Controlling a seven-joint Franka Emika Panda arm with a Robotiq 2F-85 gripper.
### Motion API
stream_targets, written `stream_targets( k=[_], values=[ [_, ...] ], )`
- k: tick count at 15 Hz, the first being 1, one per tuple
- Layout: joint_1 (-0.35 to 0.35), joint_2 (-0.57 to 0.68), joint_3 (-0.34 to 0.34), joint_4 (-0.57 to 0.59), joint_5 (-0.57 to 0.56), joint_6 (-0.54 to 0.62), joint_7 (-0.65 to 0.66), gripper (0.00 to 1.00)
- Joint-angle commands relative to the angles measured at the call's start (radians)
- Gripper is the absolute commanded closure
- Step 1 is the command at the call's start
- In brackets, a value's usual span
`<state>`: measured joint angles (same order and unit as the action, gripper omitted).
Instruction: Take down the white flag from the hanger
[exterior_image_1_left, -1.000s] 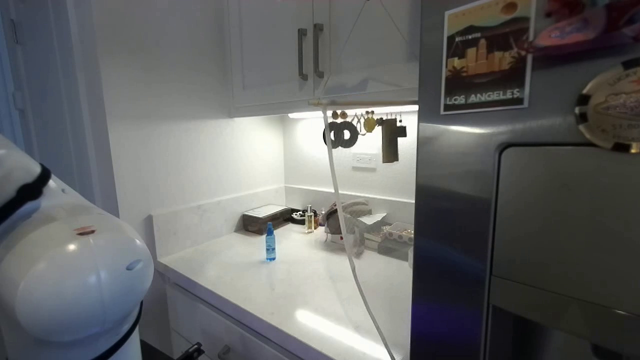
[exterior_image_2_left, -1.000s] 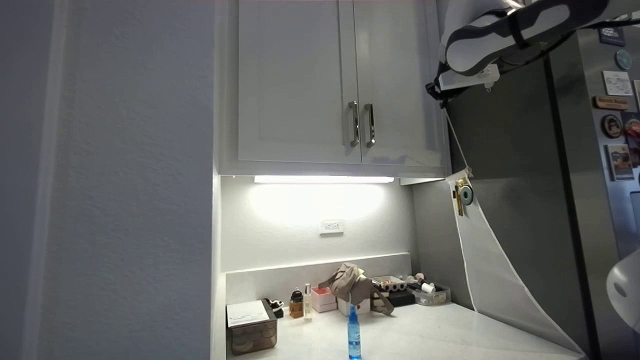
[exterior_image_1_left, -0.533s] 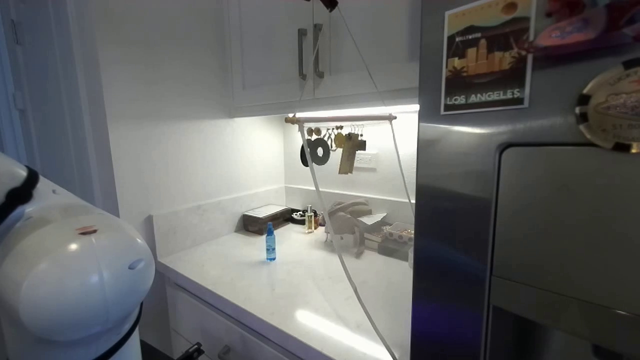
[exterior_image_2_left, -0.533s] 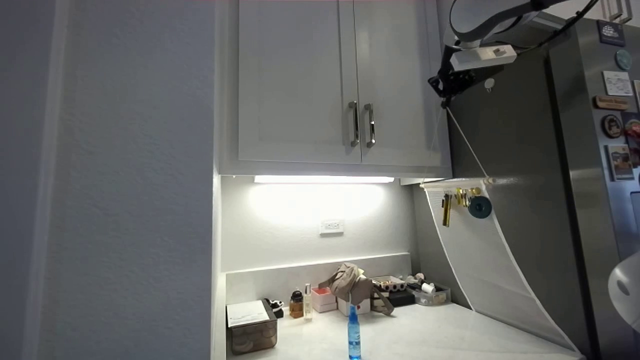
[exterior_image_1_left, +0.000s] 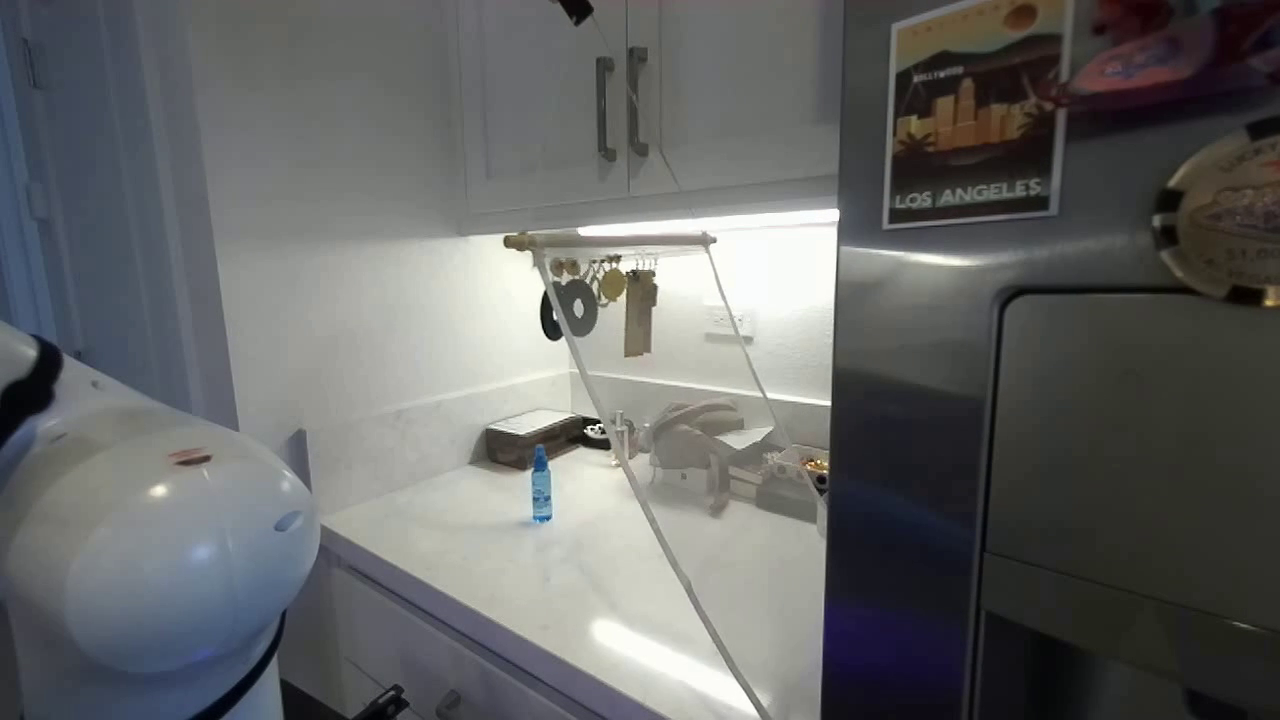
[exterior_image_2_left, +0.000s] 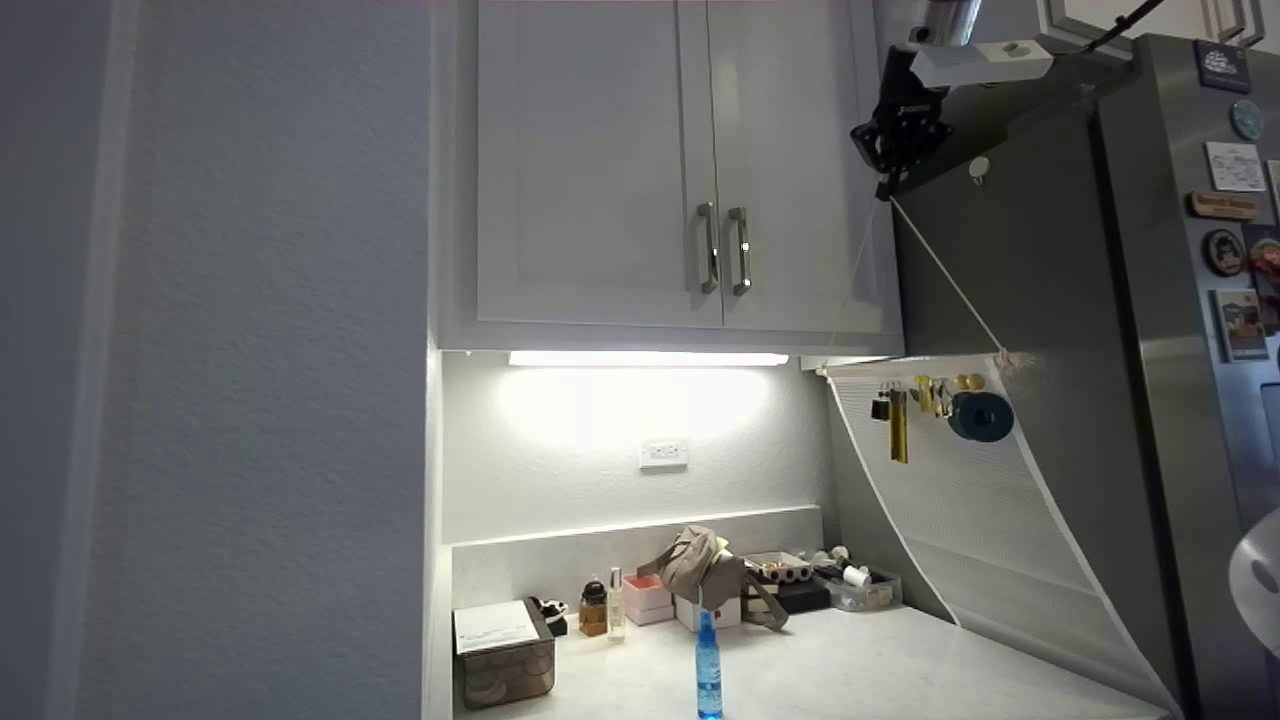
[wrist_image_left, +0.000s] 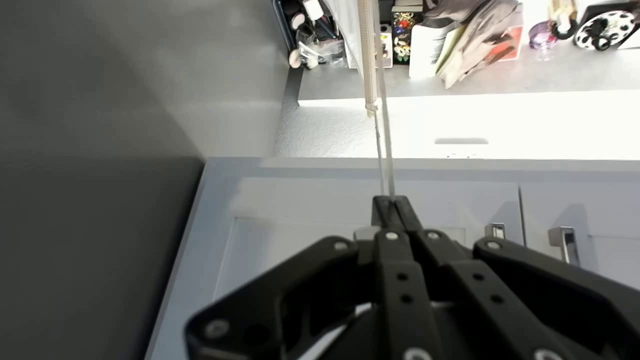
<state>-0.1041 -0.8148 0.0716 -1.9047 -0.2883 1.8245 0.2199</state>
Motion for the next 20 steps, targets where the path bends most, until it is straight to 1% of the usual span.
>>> stream_targets(
  k=[1, 7, 12, 16, 20],
  values=[
    [0.017, 0.044, 0.028, 0.095, 0.039, -0.064, -0.018, 1.00],
    [0.037, 0.140, 0.086, 0.221, 0.078, -0.100, 0.001, 1.00],
    [0.056, 0.235, 0.183, 0.333, 0.084, -0.150, 0.031, 1.00],
    [0.067, 0.311, 0.242, 0.428, 0.069, -0.178, 0.055, 1.00],
    [0.082, 0.363, 0.261, 0.509, 0.067, -0.194, 0.066, 1.00]
  ],
)
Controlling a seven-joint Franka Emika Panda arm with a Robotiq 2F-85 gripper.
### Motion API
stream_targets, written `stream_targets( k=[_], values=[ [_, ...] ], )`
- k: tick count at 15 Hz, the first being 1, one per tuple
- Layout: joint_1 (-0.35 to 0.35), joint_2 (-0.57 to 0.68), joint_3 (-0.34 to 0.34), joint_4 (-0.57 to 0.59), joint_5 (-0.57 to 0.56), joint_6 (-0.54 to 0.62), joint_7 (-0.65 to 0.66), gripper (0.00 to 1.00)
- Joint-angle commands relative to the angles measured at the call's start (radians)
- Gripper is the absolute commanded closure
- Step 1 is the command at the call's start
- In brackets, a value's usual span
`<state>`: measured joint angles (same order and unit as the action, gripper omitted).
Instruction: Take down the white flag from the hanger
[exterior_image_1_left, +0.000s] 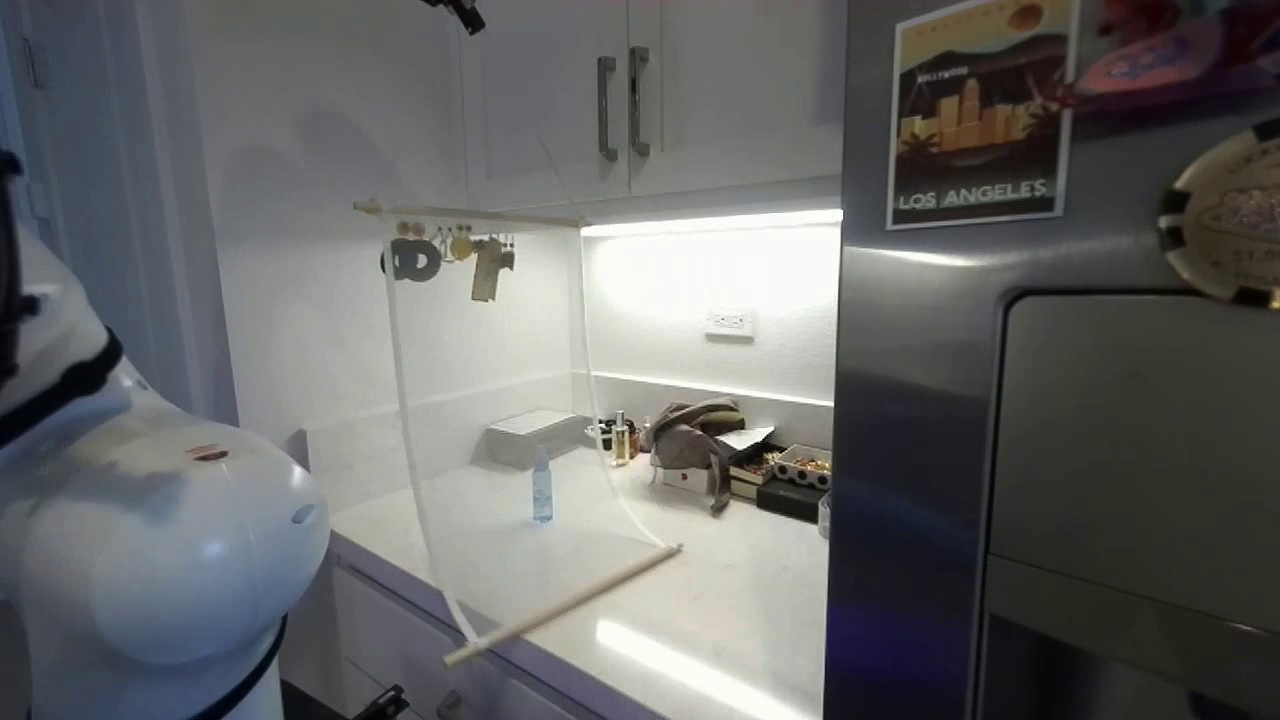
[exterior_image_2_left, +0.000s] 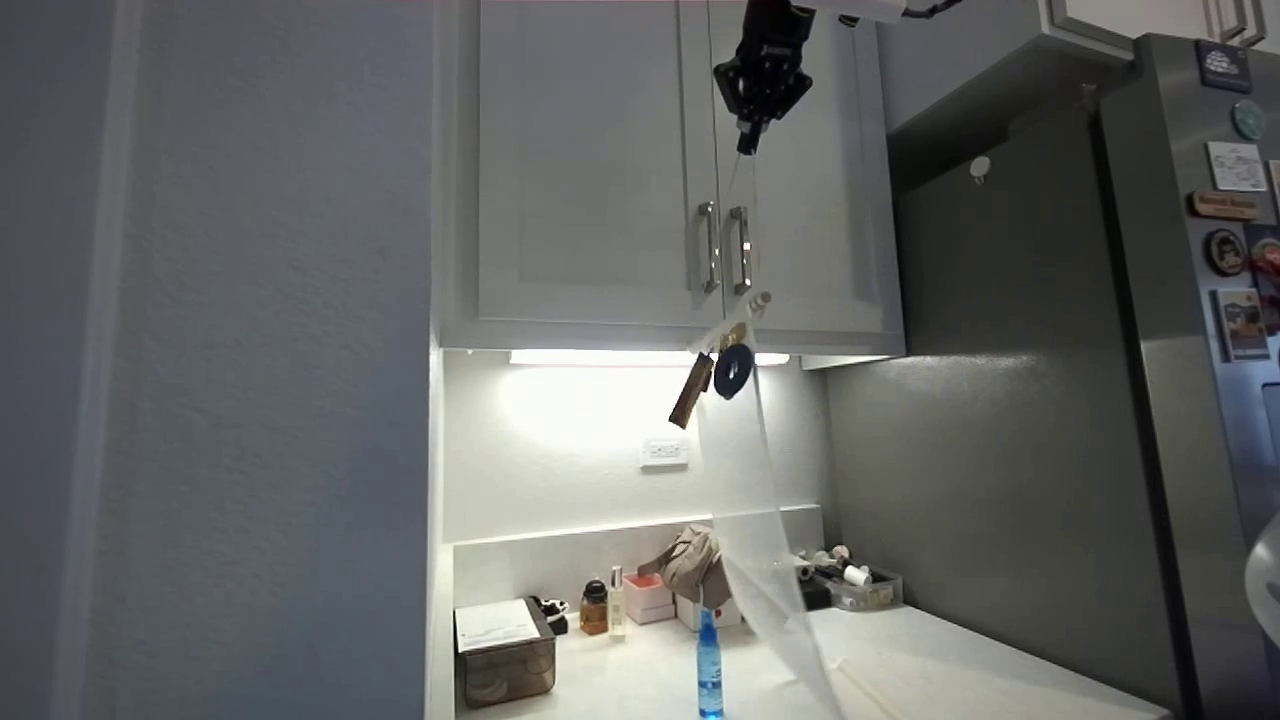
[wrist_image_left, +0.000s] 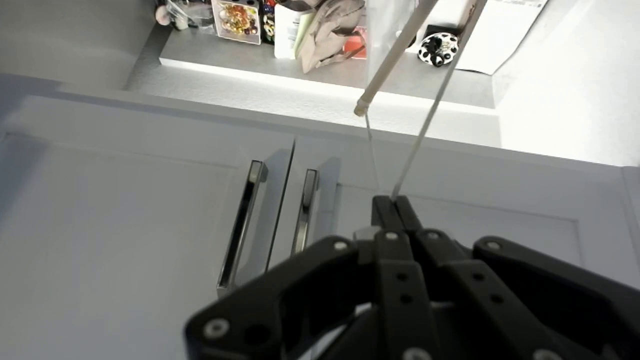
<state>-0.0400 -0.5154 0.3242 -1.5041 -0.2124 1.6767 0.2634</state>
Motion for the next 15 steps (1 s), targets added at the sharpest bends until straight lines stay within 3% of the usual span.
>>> stream_targets(
  k=[1, 9, 15],
  values=[
    [0.020, 0.077, 0.010, 0.132, -0.007, -0.054, 0.021, 1.00],
    [0.056, 0.172, 0.037, 0.271, -0.010, -0.097, 0.031, 1.00],
    [0.077, 0.234, 0.061, 0.309, -0.035, -0.102, 0.049, 1.00]
  ],
)
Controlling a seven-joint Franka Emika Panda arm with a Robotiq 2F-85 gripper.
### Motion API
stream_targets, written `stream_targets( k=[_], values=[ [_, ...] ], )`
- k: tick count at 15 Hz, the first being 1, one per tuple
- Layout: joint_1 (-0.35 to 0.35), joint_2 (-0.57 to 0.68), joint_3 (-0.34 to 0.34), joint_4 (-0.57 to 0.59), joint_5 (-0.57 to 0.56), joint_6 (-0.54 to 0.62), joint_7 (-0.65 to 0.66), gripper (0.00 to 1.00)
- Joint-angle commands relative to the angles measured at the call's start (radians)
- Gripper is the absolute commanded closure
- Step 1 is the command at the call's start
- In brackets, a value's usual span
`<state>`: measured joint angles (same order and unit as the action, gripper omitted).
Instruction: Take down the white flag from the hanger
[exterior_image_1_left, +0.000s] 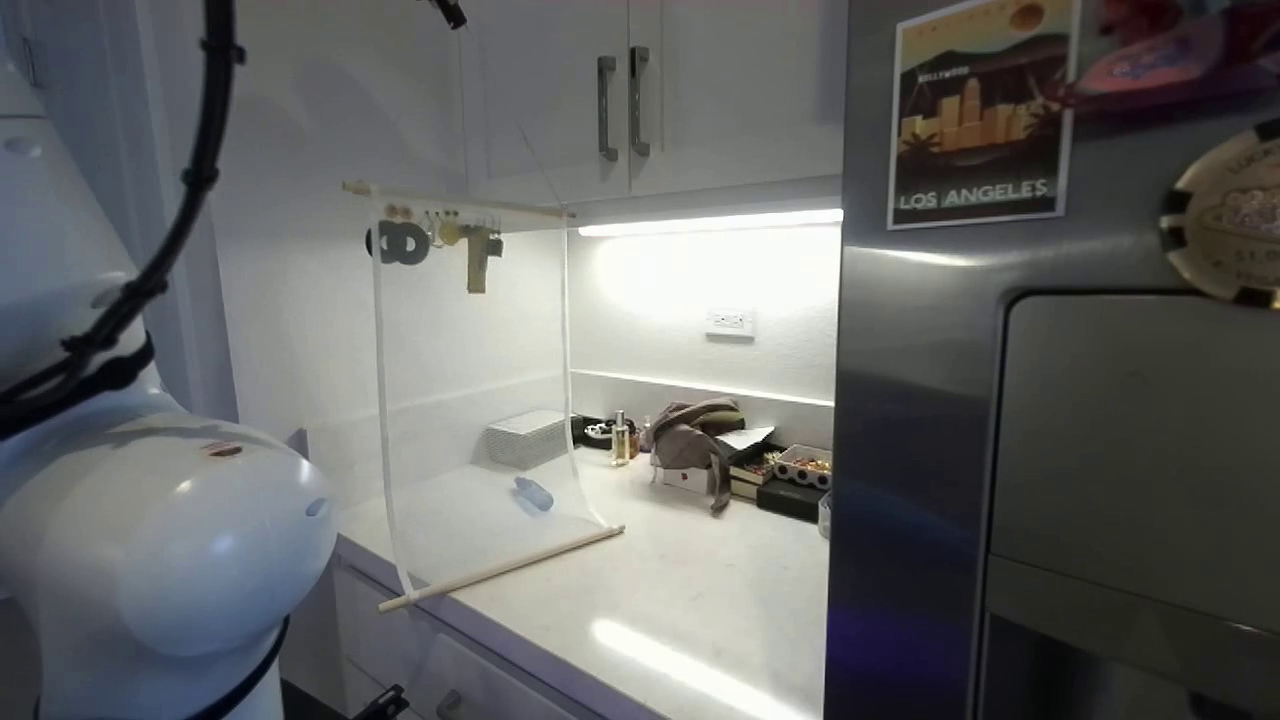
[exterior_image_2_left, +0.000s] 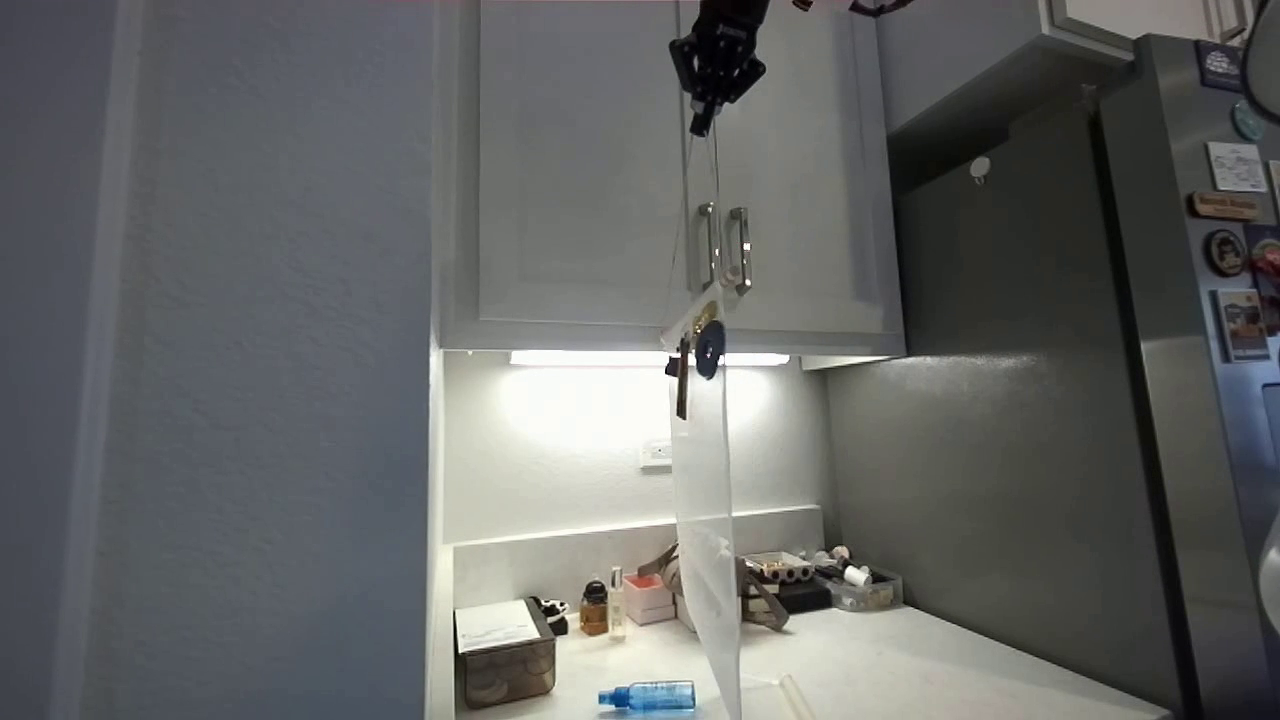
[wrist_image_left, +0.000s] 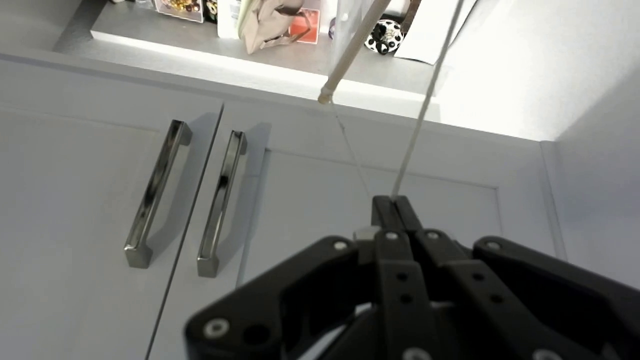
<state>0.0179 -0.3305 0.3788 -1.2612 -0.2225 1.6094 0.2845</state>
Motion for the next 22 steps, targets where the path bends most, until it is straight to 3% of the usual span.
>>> stream_targets(
  k=[1, 7, 15, 22],
  values=[
    [0.022, 0.057, 0.000, 0.069, -0.028, -0.035, 0.025, 1.00],
    [-0.031, 0.042, -0.100, 0.040, 0.020, -0.046, -0.026, 1.00],
    [-0.030, 0.009, -0.305, -0.034, 0.089, -0.102, -0.117, 1.00],
    [-0.027, -0.015, -0.441, -0.150, 0.139, -0.164, -0.214, 1.00]
  ],
)
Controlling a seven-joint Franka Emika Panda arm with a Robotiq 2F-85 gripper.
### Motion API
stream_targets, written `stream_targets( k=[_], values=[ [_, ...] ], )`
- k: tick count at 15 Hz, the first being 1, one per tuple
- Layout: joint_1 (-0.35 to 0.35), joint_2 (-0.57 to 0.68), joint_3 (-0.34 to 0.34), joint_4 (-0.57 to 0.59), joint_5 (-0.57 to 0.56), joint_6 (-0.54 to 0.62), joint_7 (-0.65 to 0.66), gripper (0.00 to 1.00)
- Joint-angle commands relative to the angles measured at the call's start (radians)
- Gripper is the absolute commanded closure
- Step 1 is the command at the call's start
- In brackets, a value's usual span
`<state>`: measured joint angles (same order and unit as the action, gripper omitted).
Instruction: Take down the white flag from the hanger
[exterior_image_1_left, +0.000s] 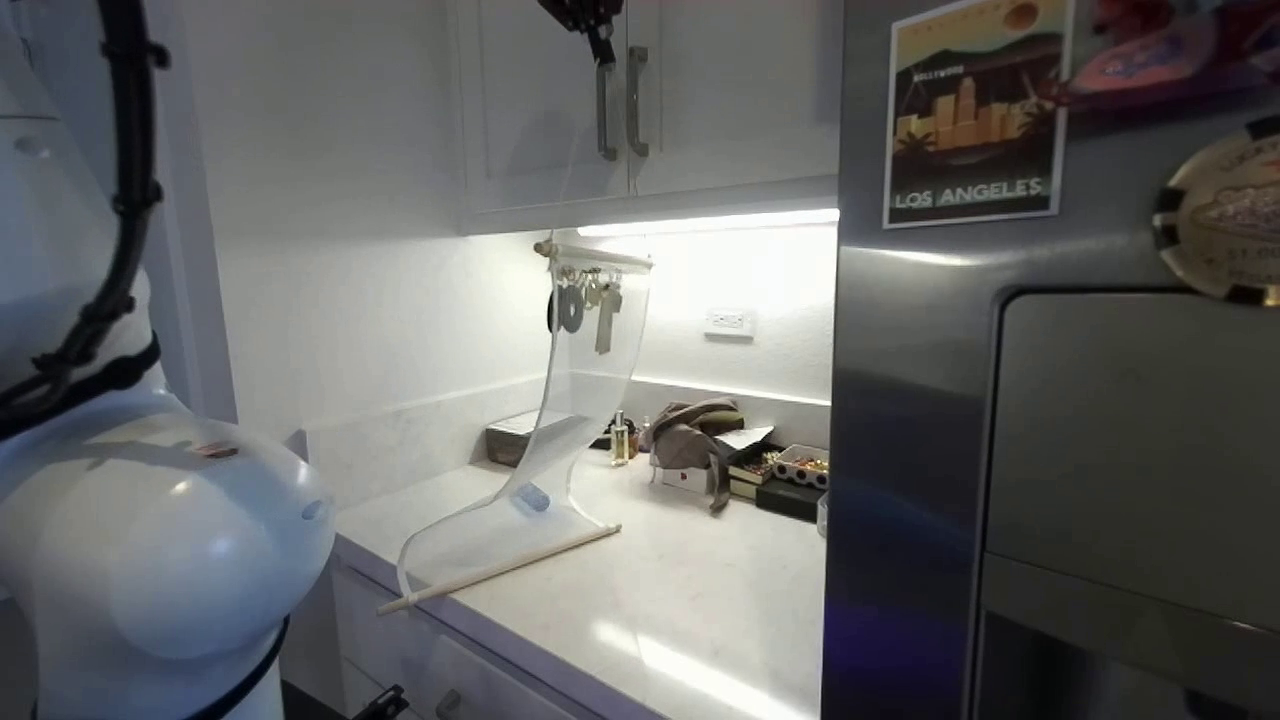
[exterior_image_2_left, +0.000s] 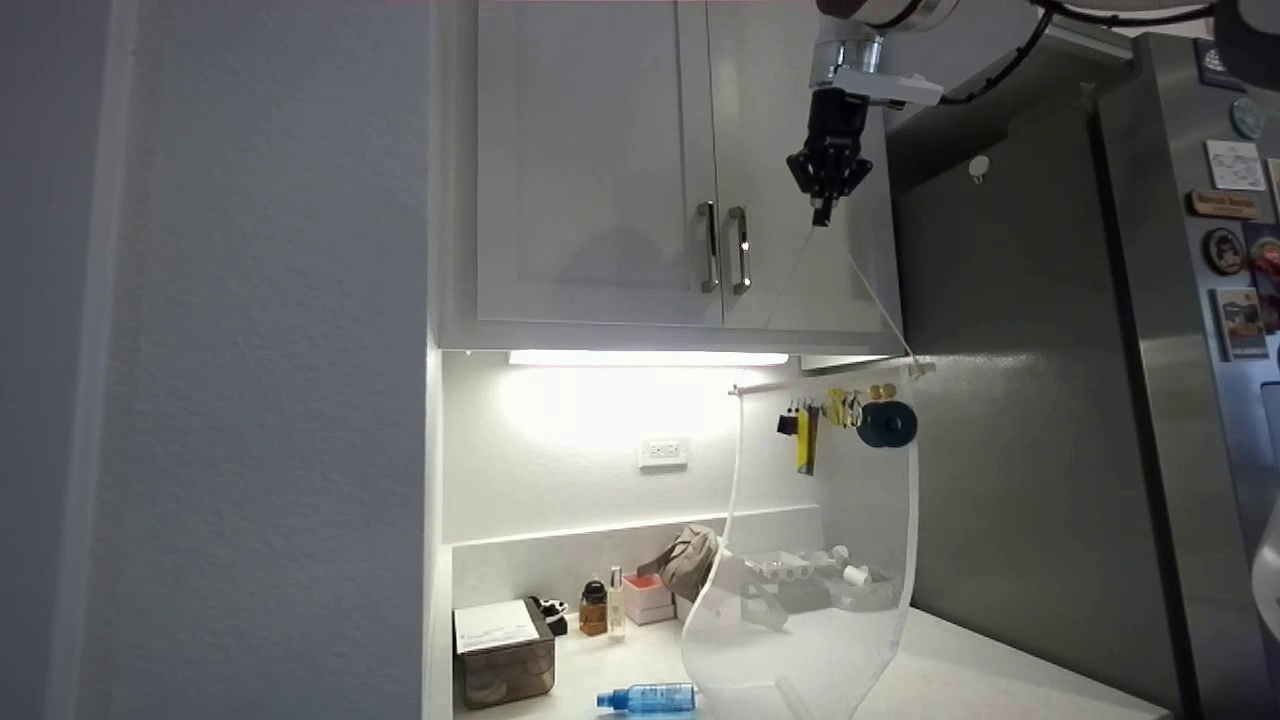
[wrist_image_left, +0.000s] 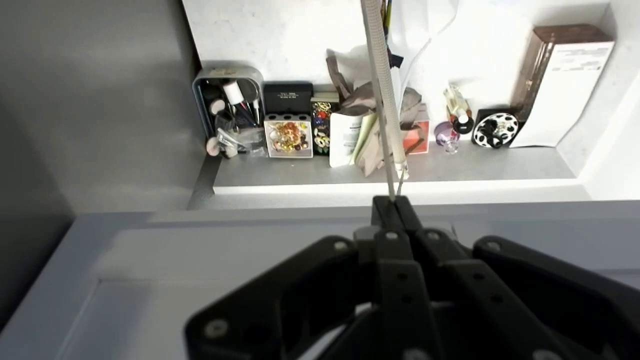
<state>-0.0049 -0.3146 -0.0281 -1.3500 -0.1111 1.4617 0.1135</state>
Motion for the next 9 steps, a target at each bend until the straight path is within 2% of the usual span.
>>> stream_targets(
  k=[1, 3, 4, 9],
  values=[
    [-0.005, -0.027, -0.051, -0.071, 0.030, -0.023, -0.055, 1.00],
    [-0.005, -0.024, -0.080, -0.098, 0.031, -0.029, -0.074, 1.00],
    [-0.027, -0.021, -0.078, -0.111, 0.036, -0.033, -0.087, 1.00],
    [-0.049, -0.036, -0.107, -0.196, 0.030, -0.047, -0.138, 1.00]
  ],
)
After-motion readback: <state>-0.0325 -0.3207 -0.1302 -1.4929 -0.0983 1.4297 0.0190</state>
